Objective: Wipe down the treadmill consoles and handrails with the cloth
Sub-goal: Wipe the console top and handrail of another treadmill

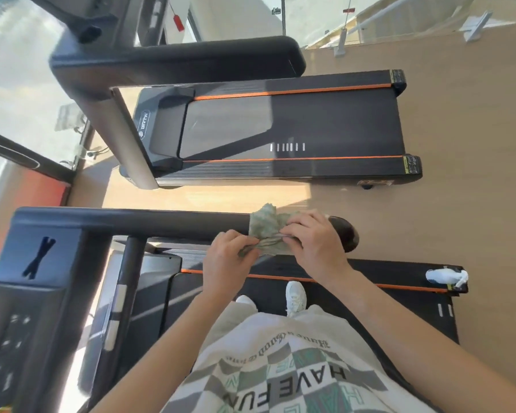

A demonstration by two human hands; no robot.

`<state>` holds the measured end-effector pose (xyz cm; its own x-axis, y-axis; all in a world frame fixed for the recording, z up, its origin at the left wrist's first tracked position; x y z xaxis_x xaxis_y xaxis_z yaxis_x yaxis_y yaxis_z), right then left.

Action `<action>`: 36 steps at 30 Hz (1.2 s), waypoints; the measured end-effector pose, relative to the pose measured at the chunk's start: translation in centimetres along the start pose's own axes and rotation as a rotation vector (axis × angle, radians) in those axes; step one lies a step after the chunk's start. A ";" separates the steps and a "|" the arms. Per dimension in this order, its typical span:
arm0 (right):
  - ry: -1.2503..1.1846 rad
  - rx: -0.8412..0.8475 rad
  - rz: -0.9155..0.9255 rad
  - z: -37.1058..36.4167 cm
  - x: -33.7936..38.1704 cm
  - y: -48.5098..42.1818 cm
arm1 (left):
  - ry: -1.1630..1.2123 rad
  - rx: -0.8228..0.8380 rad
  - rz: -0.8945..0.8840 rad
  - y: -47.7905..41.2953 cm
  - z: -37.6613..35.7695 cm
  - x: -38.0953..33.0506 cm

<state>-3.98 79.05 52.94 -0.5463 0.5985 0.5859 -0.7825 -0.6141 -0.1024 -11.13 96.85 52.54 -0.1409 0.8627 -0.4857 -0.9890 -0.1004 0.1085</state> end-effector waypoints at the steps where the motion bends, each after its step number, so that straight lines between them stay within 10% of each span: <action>1: -0.028 0.009 -0.007 -0.3 0.7 0.0 | 0.046 0.021 0.088 0.8 0.0 0.7; 12: -0.739 0.309 -0.356 -6.2 5.7 3.1 | 1.415 0.284 0.532 6.3 -2.4 3.7; 17: -0.715 0.448 -0.369 -6.7 7.7 3.9 | 1.362 0.226 0.519 7.7 -2.6 5.7; 23: -0.107 0.100 -0.256 -3.8 7.7 2.0 | 1.369 -0.306 0.846 9.1 -1.1 11.5; 29: 0.220 0.129 -0.207 -4.2 6.7 -1.1 | 1.341 -0.669 0.861 7.4 1.2 14.4; 36: 0.322 0.202 -0.282 -4.2 5.5 -2.0 | 1.539 -0.675 0.808 5.3 0.3 14.2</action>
<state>-6.68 85.71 53.00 -0.4104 0.8658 0.2864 -0.8575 -0.4732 0.2020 -18.35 108.72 46.46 -0.0560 -0.5990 -0.7988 -0.4645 -0.6926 0.5519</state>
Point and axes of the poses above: each hand's wrist, its own y-axis away from the middle knuckle, its own z-axis out of the back of the hand, x = y × z, the point moved 6 cm from there along -y, towards the middle knuckle, and after that the axes turned 12 degrees about x, right-handed, at the moved point
